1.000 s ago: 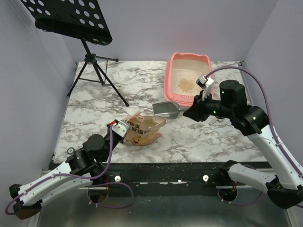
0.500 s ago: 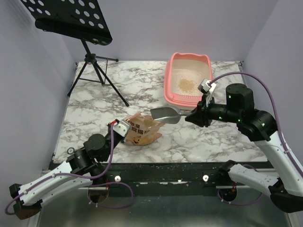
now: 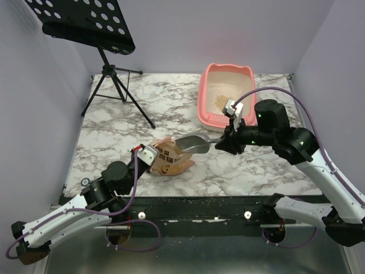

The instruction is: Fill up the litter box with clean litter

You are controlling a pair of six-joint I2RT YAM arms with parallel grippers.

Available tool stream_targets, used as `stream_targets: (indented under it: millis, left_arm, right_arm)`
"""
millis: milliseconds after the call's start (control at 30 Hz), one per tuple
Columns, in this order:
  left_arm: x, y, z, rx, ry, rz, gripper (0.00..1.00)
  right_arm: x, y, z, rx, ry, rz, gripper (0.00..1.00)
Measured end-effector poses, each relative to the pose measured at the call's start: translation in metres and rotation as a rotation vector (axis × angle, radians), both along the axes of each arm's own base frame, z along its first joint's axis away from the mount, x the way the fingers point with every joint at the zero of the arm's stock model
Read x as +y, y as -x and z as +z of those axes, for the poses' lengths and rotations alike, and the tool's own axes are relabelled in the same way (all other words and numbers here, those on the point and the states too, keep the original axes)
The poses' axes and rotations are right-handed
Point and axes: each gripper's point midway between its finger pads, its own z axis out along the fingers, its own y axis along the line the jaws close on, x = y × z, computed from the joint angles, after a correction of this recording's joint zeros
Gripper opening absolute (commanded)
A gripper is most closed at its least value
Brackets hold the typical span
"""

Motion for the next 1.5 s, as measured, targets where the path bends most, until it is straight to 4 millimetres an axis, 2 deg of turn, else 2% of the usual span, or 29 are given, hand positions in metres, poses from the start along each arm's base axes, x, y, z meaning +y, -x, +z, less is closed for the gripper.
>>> stream_targets:
  millis: [267, 633, 1000, 1233, 1500]
  left_arm:
    - [-0.006, 0.003, 0.0, 0.013, 0.006, -0.032, 0.0]
    - [-0.018, 0.008, -0.005, 0.046, -0.004, -0.091, 0.0]
    - [-0.023, 0.01, -0.007, 0.068, -0.018, -0.114, 0.0]
    - [-0.025, 0.012, -0.007, 0.072, -0.014, -0.128, 0.0]
    - [-0.028, 0.015, -0.009, 0.083, -0.01, -0.152, 0.0]
  right_arm:
    - [0.012, -0.006, -0.019, -0.032, 0.086, 0.046, 0.01]
    - [0.044, -0.003, -0.041, 0.005, 0.188, 0.162, 0.01]
    - [0.059, -0.023, -0.048, 0.167, 0.272, 0.021, 0.01]
    - [0.07, -0.025, -0.086, 0.33, 0.32, -0.052, 0.01]
    - [0.087, -0.014, -0.13, 0.488, 0.175, -0.039, 0.01]
